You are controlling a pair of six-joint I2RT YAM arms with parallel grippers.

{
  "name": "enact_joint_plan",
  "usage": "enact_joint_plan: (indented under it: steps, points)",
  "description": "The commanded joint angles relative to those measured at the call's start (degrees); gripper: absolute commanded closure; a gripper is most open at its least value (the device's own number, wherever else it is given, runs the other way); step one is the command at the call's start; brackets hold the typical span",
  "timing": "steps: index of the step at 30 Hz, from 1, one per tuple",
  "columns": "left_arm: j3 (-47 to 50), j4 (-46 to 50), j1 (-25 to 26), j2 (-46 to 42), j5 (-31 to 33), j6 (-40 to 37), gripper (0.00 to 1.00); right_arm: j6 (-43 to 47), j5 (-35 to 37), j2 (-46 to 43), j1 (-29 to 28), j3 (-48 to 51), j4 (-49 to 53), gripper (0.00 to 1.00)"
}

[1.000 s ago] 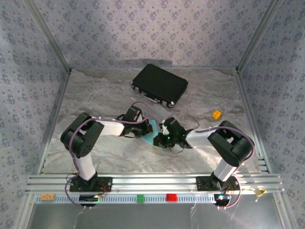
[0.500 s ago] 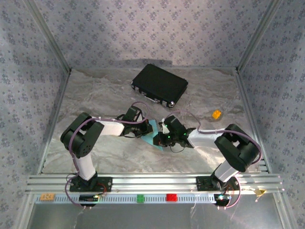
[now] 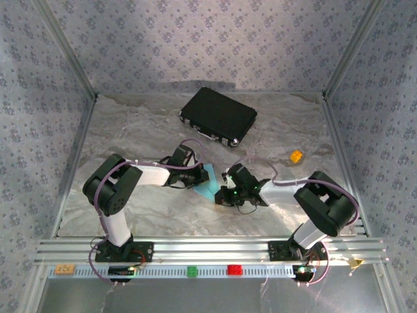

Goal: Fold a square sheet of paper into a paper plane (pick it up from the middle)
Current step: Fourth fold the wing at the center of the table.

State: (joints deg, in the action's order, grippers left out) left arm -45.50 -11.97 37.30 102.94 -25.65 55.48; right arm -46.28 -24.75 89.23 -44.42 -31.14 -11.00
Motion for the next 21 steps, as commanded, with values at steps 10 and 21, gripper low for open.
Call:
enact_joint_plan:
  steps: [10, 21]
  points:
    - [0.25, 3.31, 0.20, 1.65, 1.19, -1.30, 0.96, -6.04, -1.79, -2.47, 1.26, 9.38, -7.39, 0.98]
    - [0.45, 3.28, 0.19, 1.31, 1.13, -1.38, 0.96, -4.47, -0.72, -10.25, 1.70, 7.87, 0.66, 0.98]
